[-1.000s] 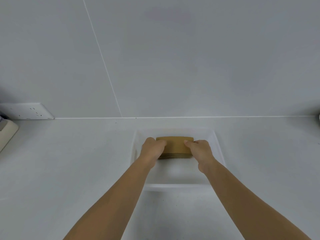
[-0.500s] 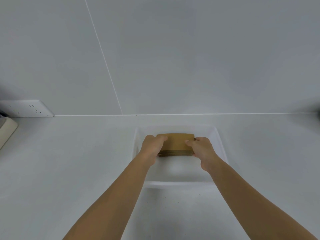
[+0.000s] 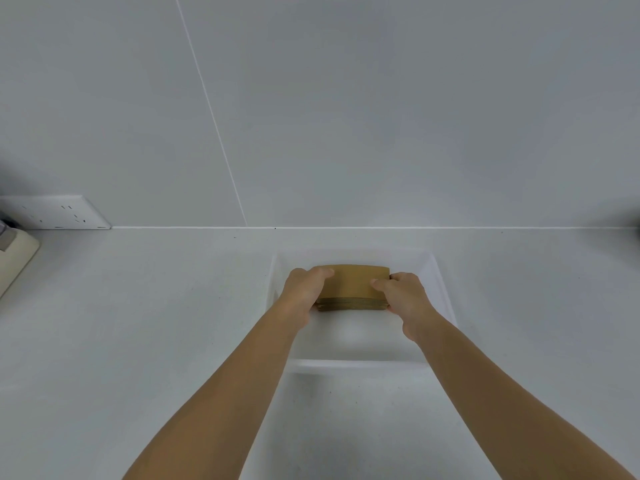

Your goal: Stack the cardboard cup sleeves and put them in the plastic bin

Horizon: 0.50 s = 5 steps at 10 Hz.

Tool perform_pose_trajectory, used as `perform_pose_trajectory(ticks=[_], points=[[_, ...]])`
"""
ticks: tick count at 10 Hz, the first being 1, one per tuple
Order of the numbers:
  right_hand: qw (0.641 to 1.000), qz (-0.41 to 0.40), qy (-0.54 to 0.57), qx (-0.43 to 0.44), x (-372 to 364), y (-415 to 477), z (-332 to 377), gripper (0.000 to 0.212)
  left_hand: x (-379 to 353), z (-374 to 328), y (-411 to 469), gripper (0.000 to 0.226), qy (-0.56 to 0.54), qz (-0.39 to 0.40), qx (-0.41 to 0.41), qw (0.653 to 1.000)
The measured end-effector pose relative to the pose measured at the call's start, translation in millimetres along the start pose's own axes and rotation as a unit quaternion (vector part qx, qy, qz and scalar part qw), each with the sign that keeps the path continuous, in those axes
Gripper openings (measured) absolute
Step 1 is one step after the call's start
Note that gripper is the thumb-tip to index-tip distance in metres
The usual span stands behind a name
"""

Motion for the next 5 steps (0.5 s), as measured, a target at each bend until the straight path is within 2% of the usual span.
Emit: perform_pose_trajectory(ticks=[1, 2, 3, 4, 5], points=[[0.999, 0.023, -0.024, 0.002, -3, -3, 1, 0.039, 2, -2, -3, 0.052, 0.019, 0.001, -0.006, 1.000], [0.998, 0.019, -0.056, 0.021, 1, -7, 6, 0.050, 7, -10, -12, 0.054, 0.048, -0.001, -0.019, 0.999], [0.994, 0.030, -0.081, 0.064, 13, -19, 26, 0.056, 16, -33, -35, 0.056, 0.095, -0.005, -0.075, 0.993], [0.988, 0.041, -0.108, 0.103, 30, -39, 57, 0.047, 32, -63, -63, 0.060, 0.181, -0.056, -0.175, 0.966], [0.978, 0.056, -0.114, 0.164, 52, -75, 96, 0.037, 54, -97, -110, 0.060, 0.260, -0.177, -0.288, 0.904]])
Point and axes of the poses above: each hand's wrist, its own y-axis towards the middle knuckle, its own x-axis out of the back of the hand, z = x × y, the point moved 5 cm from there along y, towards the middle knuckle, and after that the axes turned 12 degrees about y, right-handed, at the moved point
